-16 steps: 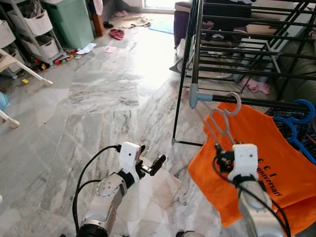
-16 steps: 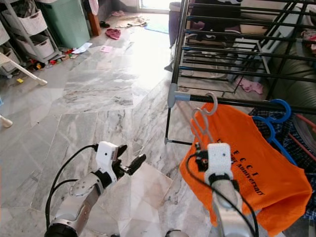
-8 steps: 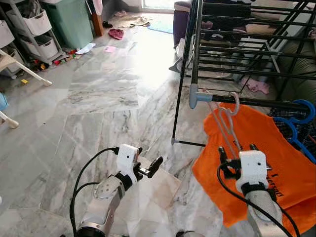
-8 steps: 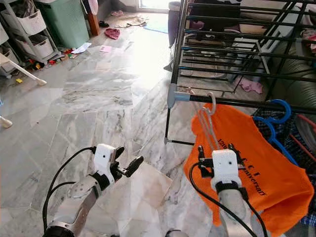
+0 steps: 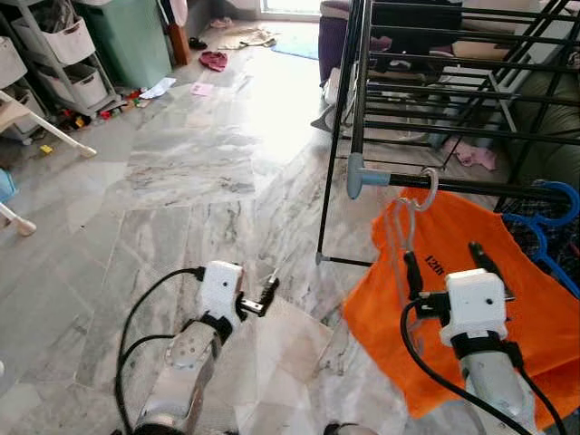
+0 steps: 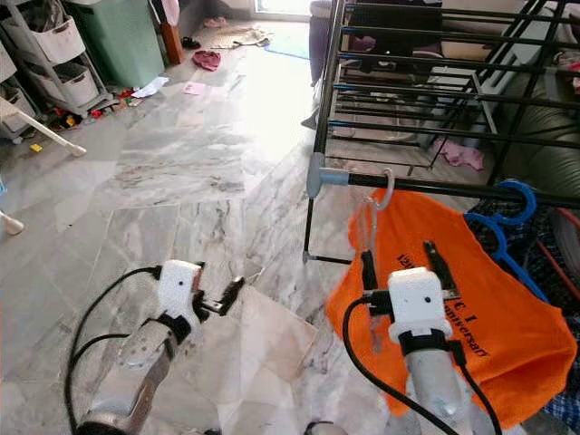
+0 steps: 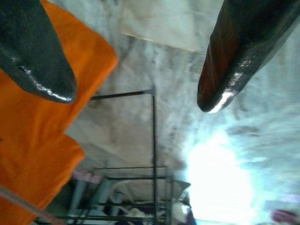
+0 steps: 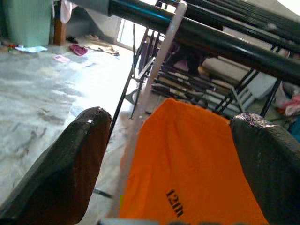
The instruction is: Hang hanger
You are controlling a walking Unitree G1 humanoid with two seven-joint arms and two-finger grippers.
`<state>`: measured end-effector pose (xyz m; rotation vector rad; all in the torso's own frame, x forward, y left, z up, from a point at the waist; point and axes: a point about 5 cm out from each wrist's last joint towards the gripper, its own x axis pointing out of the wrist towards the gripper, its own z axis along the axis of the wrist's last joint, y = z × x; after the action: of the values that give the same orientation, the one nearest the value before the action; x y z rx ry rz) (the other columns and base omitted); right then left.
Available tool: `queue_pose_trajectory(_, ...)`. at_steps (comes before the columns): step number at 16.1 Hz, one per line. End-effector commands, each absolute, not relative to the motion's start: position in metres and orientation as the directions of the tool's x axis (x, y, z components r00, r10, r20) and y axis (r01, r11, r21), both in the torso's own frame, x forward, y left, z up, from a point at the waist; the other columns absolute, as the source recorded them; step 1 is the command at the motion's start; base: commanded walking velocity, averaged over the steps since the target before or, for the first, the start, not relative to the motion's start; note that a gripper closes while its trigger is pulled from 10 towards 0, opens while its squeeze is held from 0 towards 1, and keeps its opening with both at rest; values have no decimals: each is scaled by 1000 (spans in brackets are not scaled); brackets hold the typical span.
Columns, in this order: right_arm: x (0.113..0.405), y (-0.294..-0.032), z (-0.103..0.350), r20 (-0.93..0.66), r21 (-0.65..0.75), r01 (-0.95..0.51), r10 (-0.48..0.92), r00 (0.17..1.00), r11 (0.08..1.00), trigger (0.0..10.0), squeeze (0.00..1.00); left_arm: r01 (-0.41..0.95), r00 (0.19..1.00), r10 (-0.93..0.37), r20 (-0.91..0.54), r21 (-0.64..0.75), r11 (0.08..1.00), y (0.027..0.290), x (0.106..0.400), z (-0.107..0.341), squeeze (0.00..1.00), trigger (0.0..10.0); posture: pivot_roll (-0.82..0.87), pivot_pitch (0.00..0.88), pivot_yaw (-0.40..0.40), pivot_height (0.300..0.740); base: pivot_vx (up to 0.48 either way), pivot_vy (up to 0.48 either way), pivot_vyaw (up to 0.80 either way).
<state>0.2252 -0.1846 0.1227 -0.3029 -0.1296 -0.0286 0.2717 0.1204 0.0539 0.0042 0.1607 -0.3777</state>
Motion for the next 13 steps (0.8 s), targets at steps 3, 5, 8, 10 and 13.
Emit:
queue_pose_trajectory(3, 225, -179, 121, 97, -272, 70, -45, 994, 960, 10000, 0, 306, 941, -294, -168, 49, 951, 139, 261, 57, 0, 10000, -144, 154, 27, 740, 0, 0, 0)
queue_pose_trajectory(5, 229, -176, 115, 79, -231, 18, 0, 997, 973, 10000, 0, 301, 945, -286, -157, 84, 950, 143, 261, 58, 0, 10000, -102, 135, 22, 740, 0, 0, 0)
queue_pose_trajectory(8, 241, -176, 113, 57, -211, 0, 12, 998, 977, 10000, 0, 210, 969, -197, -148, 79, 975, 148, 273, 65, 0, 10000, -92, 120, 19, 740, 0, 0, 0)
queue_pose_trajectory(10, 241, -179, 110, 22, -197, 21, -17, 1000, 980, 10000, 0, 215, 968, -200, -151, 86, 973, 144, 273, 65, 0, 10000, -83, 104, 29, 740, -124, 0, 0)
queue_pose_trajectory(13, 240, -177, 104, 3, -156, -14, 14, 1000, 988, 10000, 0, 218, 968, -205, -144, 87, 972, 142, 278, 68, 0, 10000, -80, 99, 30, 740, -255, 0, 0)
